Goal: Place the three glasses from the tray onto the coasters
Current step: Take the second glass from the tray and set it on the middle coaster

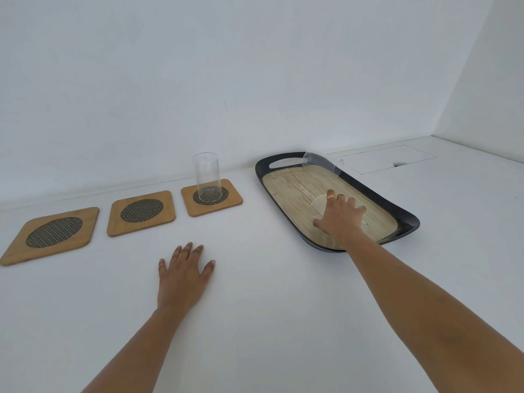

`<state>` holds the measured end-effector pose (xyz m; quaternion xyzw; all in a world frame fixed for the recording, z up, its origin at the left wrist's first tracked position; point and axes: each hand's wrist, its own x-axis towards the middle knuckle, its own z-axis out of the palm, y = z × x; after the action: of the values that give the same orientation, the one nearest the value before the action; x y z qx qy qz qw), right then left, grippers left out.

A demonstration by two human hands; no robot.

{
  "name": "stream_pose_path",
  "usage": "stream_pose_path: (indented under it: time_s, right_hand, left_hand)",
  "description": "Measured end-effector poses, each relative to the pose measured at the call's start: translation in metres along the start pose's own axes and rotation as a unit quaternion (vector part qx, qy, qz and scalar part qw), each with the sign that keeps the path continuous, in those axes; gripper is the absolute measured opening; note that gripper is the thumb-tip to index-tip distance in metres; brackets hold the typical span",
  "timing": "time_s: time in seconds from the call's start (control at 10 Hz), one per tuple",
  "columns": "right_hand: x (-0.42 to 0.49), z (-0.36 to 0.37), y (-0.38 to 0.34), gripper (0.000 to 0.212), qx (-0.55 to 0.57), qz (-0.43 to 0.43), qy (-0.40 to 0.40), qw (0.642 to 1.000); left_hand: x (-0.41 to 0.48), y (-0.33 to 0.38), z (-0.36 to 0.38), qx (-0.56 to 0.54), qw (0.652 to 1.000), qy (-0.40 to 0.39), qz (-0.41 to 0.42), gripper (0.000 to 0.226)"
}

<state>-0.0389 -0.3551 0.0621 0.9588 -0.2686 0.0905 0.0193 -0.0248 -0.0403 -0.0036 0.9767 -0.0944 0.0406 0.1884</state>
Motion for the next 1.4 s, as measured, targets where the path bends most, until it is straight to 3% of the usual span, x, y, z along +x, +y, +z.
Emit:
stream_pose_path:
  time_s: [0.1, 0.4, 0.6, 0.7, 0.9, 1.0, 1.1, 1.2, 1.3, 1.4]
  right_hand:
    - [0.002, -0.005, -0.006, 0.089, 0.009, 0.001, -0.01, 1.0]
    - [0.007, -0.046, -0.039, 0.084, 0.07, -0.054, 0.089, 0.992]
    - [0.002, -0.065, -0.054, 0.084, 0.203, -0.077, 0.098, 0.971]
    - [0.0, -0.068, -0.058, 0.075, 0.251, -0.058, 0.107, 0.96]
    - [-0.014, -0.053, -0.068, 0.078, 0.352, -0.007, 0.155, 0.923]
    - [-0.02, -0.048, -0.078, 0.075, 0.511, 0.077, 0.083, 0.852]
    - [-0.026, -0.048, -0.087, 0.065, 0.685, 0.168, -0.069, 0.706]
    - [-0.031, -0.048, -0.095, 0.045, 0.813, 0.201, -0.191, 0.512]
    - [-0.039, -0.048, -0.103, 0.028, 0.868, 0.218, -0.243, 0.373]
    - [-0.046, -0.044, -0.111, 0.05, 0.871, 0.228, -0.3, 0.314]
  left_hand:
    - [0.0, 0.0, 0.0, -0.001, 1.0, 0.0, 0.0, 0.054]
    - [-0.001, 0.0, 0.0, 0.002, 1.0, -0.001, 0.0, 0.054]
    - [-0.001, 0.001, -0.002, 0.001, 1.0, -0.004, -0.001, 0.054]
    - [-0.001, 0.001, -0.002, 0.0, 1.0, -0.004, 0.0, 0.054]
    - [-0.002, 0.002, -0.003, 0.001, 1.0, -0.006, -0.001, 0.054]
    - [-0.001, 0.002, -0.002, 0.002, 1.0, -0.008, -0.003, 0.054]
    - [-0.001, 0.001, -0.002, 0.0, 1.0, -0.009, -0.002, 0.054]
    - [-0.001, 0.0, -0.002, 0.002, 1.0, -0.007, -0.002, 0.054]
    - [-0.001, 0.001, -0.002, 0.003, 1.0, -0.004, -0.001, 0.054]
    - [-0.002, 0.001, -0.001, 0.011, 1.0, 0.0, -0.003, 0.055]
